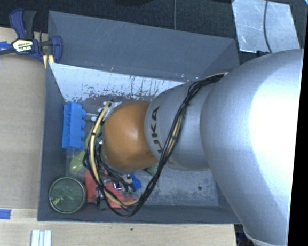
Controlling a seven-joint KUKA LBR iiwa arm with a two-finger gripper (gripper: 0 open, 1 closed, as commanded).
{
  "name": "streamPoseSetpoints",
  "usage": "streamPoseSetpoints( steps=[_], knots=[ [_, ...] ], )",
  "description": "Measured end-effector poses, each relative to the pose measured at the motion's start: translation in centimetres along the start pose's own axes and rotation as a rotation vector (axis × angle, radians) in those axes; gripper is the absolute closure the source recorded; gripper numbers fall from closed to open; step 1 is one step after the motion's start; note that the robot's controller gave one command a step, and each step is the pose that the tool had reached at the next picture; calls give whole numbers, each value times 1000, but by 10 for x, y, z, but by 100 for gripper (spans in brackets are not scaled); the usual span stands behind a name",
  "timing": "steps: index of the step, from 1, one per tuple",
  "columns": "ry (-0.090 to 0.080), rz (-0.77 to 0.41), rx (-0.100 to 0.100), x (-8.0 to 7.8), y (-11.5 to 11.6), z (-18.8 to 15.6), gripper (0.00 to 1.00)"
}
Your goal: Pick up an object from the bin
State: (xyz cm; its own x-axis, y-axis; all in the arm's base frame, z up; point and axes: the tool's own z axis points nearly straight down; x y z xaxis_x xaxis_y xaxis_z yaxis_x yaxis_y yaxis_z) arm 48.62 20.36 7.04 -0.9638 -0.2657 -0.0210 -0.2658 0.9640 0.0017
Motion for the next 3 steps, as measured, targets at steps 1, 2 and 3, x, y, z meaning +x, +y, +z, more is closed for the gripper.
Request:
streamPoseSetpoints(
  steps=[1,2,3],
  knots=[
    [13,-403,2,3,-1,-1,100],
    [13,-403,2,3,-1,-1,100],
    [22,-402,0,6,-1,-23,100]
  ],
)
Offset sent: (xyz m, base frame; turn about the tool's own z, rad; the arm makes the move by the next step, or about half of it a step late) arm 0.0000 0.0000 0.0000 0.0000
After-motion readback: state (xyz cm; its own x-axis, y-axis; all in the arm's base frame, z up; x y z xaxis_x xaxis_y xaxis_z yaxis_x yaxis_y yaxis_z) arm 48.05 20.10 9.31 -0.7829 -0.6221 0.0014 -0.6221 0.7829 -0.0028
